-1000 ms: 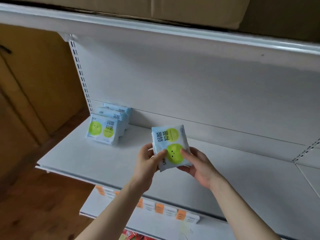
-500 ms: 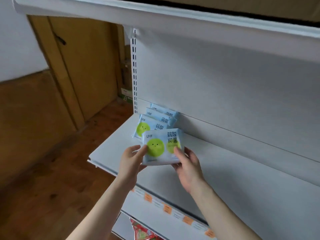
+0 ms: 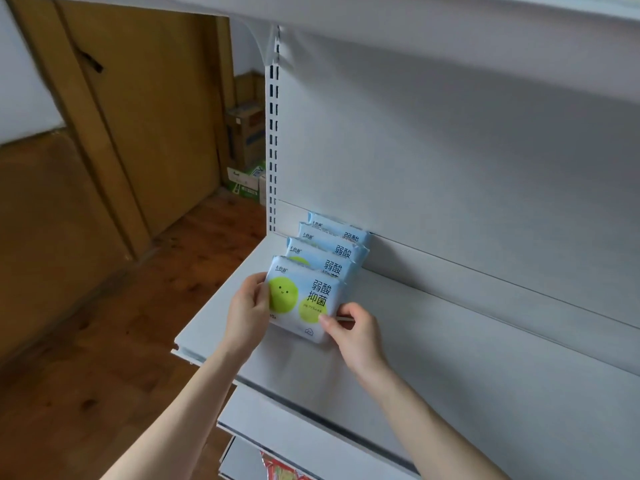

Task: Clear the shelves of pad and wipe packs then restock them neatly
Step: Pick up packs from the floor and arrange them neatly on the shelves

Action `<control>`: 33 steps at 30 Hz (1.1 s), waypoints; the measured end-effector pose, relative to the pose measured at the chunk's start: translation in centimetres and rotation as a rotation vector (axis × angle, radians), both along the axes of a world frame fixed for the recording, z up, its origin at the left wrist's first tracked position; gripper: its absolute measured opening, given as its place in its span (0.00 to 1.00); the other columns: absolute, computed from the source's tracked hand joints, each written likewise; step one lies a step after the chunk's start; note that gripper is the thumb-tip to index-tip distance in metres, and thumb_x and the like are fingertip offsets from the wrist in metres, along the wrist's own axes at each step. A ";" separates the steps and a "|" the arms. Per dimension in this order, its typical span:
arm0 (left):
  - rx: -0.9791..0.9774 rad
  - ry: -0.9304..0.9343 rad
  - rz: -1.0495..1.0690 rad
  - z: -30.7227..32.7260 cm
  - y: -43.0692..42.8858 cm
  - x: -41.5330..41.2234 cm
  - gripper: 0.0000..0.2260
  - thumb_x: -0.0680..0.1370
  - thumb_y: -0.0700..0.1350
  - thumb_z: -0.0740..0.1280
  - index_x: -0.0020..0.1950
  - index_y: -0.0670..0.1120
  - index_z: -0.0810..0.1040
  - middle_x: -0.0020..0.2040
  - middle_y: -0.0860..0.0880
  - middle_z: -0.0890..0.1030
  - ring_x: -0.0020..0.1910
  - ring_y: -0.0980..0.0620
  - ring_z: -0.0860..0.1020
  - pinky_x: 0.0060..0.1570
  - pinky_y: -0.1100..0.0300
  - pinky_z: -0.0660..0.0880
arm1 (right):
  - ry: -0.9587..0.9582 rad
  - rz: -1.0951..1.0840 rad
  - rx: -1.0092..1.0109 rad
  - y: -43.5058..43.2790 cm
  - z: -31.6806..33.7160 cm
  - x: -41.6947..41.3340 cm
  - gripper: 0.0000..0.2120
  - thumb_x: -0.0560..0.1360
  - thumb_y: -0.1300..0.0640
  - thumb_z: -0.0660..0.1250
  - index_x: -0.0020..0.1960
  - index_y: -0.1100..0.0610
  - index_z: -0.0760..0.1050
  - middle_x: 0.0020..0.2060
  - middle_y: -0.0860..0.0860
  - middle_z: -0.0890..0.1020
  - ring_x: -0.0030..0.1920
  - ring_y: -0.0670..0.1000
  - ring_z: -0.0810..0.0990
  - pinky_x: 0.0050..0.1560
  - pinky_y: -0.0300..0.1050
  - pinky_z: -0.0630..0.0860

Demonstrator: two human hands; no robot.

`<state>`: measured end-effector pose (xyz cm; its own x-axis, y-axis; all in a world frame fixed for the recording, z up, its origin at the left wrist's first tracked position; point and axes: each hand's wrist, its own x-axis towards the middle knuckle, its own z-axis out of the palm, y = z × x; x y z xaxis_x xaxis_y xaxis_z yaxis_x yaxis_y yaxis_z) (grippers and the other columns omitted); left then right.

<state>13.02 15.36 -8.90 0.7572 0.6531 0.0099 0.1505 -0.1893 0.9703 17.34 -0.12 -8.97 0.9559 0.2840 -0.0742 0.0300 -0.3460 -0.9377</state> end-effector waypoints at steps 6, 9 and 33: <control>0.015 0.051 0.024 -0.1 -0.1 0.5 0.11 0.81 0.39 0.56 0.59 0.42 0.75 0.52 0.45 0.79 0.49 0.48 0.76 0.48 0.56 0.72 | 0.044 -0.023 0.020 0.1 -0.3 0.4 0.07 0.71 0.59 0.72 0.40 0.55 0.74 0.36 0.50 0.81 0.38 0.48 0.78 0.43 0.40 0.75; 0.009 0.066 0.091 0.5 -0.8 -0.3 0.14 0.81 0.41 0.57 0.66 0.42 0.72 0.62 0.44 0.77 0.61 0.45 0.75 0.61 0.52 0.71 | 0.060 -0.041 0.064 -0.4 0.1 0.2 0.10 0.70 0.59 0.73 0.47 0.56 0.73 0.39 0.48 0.80 0.40 0.46 0.79 0.44 0.36 0.75; -0.257 0.166 1.012 -7.2 -17.9 -38.4 0.07 0.78 0.42 0.63 0.53 0.45 0.79 0.50 0.46 0.82 0.53 0.49 0.79 0.59 0.54 0.73 | 0.125 1.146 -0.141 -2.9 -4.8 -26.6 0.02 0.73 0.53 0.70 0.43 0.50 0.77 0.42 0.52 0.83 0.47 0.53 0.82 0.51 0.52 0.79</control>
